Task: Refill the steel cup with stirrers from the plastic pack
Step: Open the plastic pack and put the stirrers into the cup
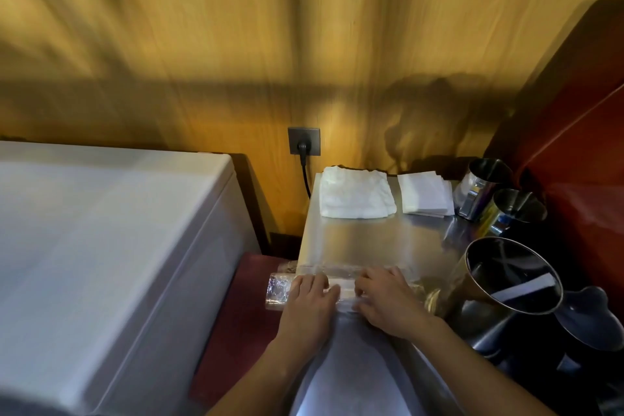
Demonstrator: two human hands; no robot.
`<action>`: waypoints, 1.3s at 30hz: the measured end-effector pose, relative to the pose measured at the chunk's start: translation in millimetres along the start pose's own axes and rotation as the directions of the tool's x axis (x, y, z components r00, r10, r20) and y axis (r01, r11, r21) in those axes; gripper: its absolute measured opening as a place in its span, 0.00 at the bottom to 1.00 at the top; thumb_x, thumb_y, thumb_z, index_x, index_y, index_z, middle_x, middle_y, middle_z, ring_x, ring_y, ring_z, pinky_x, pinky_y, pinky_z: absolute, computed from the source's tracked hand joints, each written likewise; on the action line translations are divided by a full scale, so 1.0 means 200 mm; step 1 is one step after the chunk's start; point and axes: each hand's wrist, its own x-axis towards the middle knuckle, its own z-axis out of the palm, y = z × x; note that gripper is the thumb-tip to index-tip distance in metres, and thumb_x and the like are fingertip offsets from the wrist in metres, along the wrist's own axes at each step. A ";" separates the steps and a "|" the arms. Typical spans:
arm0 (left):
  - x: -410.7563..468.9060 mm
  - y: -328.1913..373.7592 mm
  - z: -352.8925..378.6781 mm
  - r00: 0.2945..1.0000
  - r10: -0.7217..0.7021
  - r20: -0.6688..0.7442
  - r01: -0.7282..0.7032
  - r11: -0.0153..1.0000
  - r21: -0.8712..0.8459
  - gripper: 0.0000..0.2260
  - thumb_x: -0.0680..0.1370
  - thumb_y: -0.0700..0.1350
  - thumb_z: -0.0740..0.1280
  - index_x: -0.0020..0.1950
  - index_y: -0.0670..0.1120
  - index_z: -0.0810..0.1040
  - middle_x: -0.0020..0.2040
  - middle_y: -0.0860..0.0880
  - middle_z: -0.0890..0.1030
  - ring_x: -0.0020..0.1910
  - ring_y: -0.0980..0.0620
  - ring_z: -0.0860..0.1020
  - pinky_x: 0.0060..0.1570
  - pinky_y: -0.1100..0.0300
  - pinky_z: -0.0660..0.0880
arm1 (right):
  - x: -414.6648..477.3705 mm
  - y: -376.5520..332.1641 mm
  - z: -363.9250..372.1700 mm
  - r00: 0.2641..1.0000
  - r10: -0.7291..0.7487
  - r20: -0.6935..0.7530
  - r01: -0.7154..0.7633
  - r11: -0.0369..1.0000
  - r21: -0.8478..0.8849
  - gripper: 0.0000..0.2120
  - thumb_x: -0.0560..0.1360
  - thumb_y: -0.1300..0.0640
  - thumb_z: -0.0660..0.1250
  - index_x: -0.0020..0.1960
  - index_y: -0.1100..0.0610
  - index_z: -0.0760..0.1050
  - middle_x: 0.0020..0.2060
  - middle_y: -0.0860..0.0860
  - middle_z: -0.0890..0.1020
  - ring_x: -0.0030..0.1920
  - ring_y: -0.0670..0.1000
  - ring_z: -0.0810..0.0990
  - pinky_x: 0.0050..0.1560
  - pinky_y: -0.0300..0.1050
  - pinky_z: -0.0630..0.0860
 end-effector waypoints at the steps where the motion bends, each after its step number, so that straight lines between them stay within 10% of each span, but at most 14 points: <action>1: 0.00 0.01 0.00 1.000 -0.025 0.009 0.025 0.999 -0.021 0.10 0.61 0.42 0.73 0.41 0.49 0.81 0.43 0.49 0.83 0.42 0.48 0.81 0.45 0.60 0.78 | 0.01 0.00 -0.01 1.000 0.023 0.010 -0.024 0.998 0.052 0.08 0.72 0.51 0.63 0.48 0.54 0.73 0.55 0.50 0.74 0.59 0.51 0.69 0.60 0.44 0.55; 5: -0.01 0.03 0.03 0.999 -0.028 0.015 0.029 0.998 -0.048 0.14 0.59 0.40 0.77 0.43 0.43 0.81 0.50 0.44 0.84 0.53 0.46 0.82 0.49 0.54 0.79 | 0.00 0.00 -0.01 0.993 0.085 0.082 -0.098 0.981 0.170 0.09 0.69 0.50 0.66 0.42 0.52 0.67 0.51 0.50 0.76 0.57 0.51 0.71 0.59 0.46 0.57; 13: -0.07 0.02 -0.01 1.000 -0.027 -0.006 0.025 0.976 -0.215 0.09 0.63 0.35 0.61 0.40 0.43 0.76 0.37 0.45 0.78 0.36 0.43 0.77 0.44 0.56 0.65 | 0.00 0.00 0.00 0.988 0.151 0.014 -0.147 0.935 0.321 0.12 0.74 0.45 0.63 0.53 0.50 0.71 0.45 0.51 0.80 0.48 0.54 0.77 0.44 0.43 0.67; 19: -0.11 0.04 -0.01 0.999 0.005 -0.043 -0.017 0.963 -0.268 0.27 0.57 0.34 0.76 0.54 0.46 0.81 0.36 0.46 0.79 0.34 0.46 0.78 0.37 0.60 0.76 | 0.08 0.02 0.05 0.983 0.182 0.005 -0.182 0.977 0.113 0.18 0.72 0.51 0.64 0.61 0.52 0.68 0.59 0.50 0.74 0.61 0.53 0.69 0.62 0.49 0.61; 29: -0.21 0.03 0.00 0.998 0.008 0.063 0.011 0.957 -0.289 0.13 0.61 0.37 0.69 0.44 0.44 0.77 0.54 0.46 0.82 0.56 0.47 0.78 0.59 0.59 0.64 | 0.10 -0.01 0.08 0.946 0.245 0.211 -0.266 0.961 0.073 0.12 0.71 0.47 0.66 0.36 0.46 0.64 0.49 0.49 0.75 0.59 0.53 0.68 0.56 0.51 0.59; 34: -0.18 0.05 -0.05 0.992 -0.092 0.088 0.115 0.947 -0.299 0.20 0.70 0.56 0.64 0.60 0.49 0.75 0.49 0.49 0.81 0.50 0.48 0.77 0.54 0.59 0.60 | 0.11 -0.05 0.08 0.963 0.196 0.184 -0.220 0.968 0.121 0.08 0.75 0.56 0.60 0.39 0.48 0.64 0.51 0.53 0.79 0.57 0.55 0.72 0.56 0.50 0.61; 39: -0.15 0.07 -0.08 0.997 -0.060 0.054 0.069 0.981 -0.179 0.09 0.64 0.47 0.71 0.43 0.48 0.79 0.42 0.48 0.79 0.44 0.47 0.78 0.48 0.58 0.62 | 0.11 -0.06 0.03 0.951 0.233 0.206 -0.289 0.905 0.312 0.07 0.75 0.56 0.59 0.39 0.50 0.64 0.42 0.54 0.79 0.39 0.55 0.76 0.40 0.47 0.71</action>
